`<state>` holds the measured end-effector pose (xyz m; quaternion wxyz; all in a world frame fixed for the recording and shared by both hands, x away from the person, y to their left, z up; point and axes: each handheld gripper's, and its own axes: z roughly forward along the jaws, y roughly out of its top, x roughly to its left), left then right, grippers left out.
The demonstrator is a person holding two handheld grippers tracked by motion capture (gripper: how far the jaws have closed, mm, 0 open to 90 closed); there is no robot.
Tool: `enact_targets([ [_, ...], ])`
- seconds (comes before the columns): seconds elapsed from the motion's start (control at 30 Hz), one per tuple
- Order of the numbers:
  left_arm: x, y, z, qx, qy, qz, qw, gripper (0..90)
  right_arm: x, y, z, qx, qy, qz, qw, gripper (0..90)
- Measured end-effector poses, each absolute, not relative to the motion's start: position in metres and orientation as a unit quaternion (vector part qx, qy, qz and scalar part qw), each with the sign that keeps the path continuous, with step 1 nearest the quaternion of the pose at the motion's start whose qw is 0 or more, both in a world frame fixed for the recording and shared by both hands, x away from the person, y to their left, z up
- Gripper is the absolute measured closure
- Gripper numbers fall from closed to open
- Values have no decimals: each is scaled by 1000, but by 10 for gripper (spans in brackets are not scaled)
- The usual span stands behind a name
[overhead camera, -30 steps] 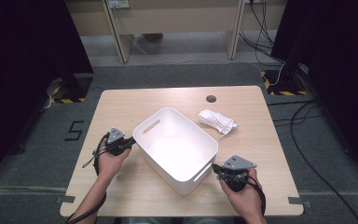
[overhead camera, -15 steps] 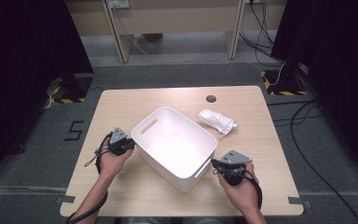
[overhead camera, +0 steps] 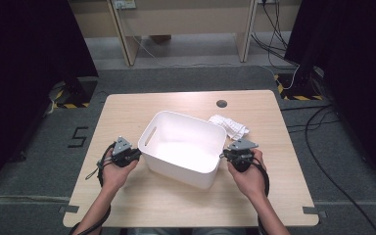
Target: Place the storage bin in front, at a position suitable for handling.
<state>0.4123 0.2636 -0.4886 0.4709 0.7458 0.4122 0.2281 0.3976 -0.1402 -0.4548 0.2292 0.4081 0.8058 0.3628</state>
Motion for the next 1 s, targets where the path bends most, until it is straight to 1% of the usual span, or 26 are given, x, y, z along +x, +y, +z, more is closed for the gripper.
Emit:
enact_targets([
  [0.57,413,258,-490,745,428,208,468,900,448,-135,-454,422,805,351,226,900],
  [0.7,411,258,-490,744,430,207,467,900,452,-137,-454,419,807,352,224,900],
  [0.83,406,260,-488,745,425,208,470,900,441,-143,-444,420,800,360,231,900],
  [1.0,398,260,-487,747,420,211,469,900,414,-151,-443,413,810,360,210,900],
])
